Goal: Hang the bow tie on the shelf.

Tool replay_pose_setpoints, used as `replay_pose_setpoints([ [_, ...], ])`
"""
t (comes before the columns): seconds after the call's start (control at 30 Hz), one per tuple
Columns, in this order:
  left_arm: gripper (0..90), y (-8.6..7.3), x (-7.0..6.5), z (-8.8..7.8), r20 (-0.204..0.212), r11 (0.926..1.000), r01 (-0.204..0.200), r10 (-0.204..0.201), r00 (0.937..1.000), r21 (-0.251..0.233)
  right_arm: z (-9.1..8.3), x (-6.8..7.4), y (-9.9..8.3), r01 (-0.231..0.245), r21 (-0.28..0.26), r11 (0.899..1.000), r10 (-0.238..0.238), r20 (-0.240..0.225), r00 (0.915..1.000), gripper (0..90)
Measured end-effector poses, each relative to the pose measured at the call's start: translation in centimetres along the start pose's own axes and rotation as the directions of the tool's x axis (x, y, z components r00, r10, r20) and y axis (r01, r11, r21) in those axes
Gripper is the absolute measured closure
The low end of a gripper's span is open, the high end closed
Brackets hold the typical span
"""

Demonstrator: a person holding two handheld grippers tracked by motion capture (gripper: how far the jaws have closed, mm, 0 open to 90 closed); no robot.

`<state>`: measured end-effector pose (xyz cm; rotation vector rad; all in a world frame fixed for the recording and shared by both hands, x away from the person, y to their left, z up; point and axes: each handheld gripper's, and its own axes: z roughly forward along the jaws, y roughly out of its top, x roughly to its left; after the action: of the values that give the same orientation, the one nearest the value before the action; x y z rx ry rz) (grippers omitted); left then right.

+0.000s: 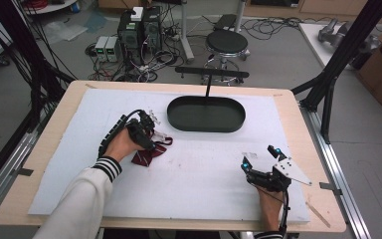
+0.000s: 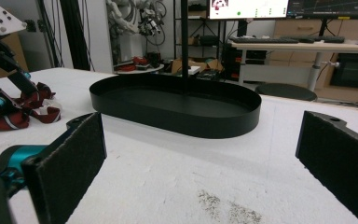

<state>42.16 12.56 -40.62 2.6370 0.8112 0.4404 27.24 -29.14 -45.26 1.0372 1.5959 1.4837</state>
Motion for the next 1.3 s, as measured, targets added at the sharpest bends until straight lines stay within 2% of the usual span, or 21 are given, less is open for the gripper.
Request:
replay_pose_setpoints([
  [0.2,34.3,-0.1,0.2,0.4,0.025,0.9999,0.009,-0.009,0.9996,0.012,0.0,0.0,0.0,0.005,0.0,1.0,-0.005,0.001,1.0,0.6],
  [0.3,35.6,-0.1,0.4,0.6,0.049,0.9995,0.03,-0.031,0.9983,0.012,0.0,0.0,0.0,0.009,-0.002,1.0,-0.009,0.002,1.0,0.6],
  [0.4,39.7,-0.1,0.7,0.8,0.076,0.9984,0.055,-0.056,0.9956,0.014,0.0,0.0,0.0,0.01,-0.002,1.0,-0.01,0.002,0.9999,0.6],
  [0.5,44.1,0.0,0.8,0.8,0.093,0.9977,0.062,-0.065,0.9936,0.025,0.0,0.0,0.0,0.01,-0.002,1.0,-0.01,0.002,1.0,0.6],
  [0.63,48.7,0.0,1.0,0.8,0.121,0.9958,0.086,-0.089,0.9887,0.03,0.0,0.0,0.0,0.006,0.0,1.0,-0.006,0.001,1.0,0.6],
  [0.73,51.2,-0.2,1.3,0.9,0.148,0.9919,0.122,-0.126,0.9809,0.036,0.0,0.0,0.0,0.006,0.0,1.0,-0.006,0.002,1.0,0.6],
  [0.87,52.6,-0.3,1.3,0.9,0.149,0.9909,0.133,-0.135,0.9796,0.023,0.0,0.0,0.0,0.01,-0.003,1.0,-0.01,0.002,0.9999,0.6],
  [1.03,61.1,-0.3,1.1,0.7,0.143,0.9892,0.142,-0.146,0.9789,0.035,0.0,0.0,0.0,-0.003,-0.001,1.0,0.003,0.002,1.0,0.5],
  [1.2,63.9,-0.2,1.0,0.7,0.136,0.9895,0.139,-0.143,0.9803,0.039,0.0,0.0,0.0,-0.004,-0.003,1.0,0.004,0.001,1.0,0.6],
  [1.3,64.4,-0.2,0.9,0.6,0.132,0.9918,0.123,-0.127,0.983,0.036,0.0,0.0,0.0,-0.005,-0.002,1.0,0.005,0.001,1.0,0.6],
])
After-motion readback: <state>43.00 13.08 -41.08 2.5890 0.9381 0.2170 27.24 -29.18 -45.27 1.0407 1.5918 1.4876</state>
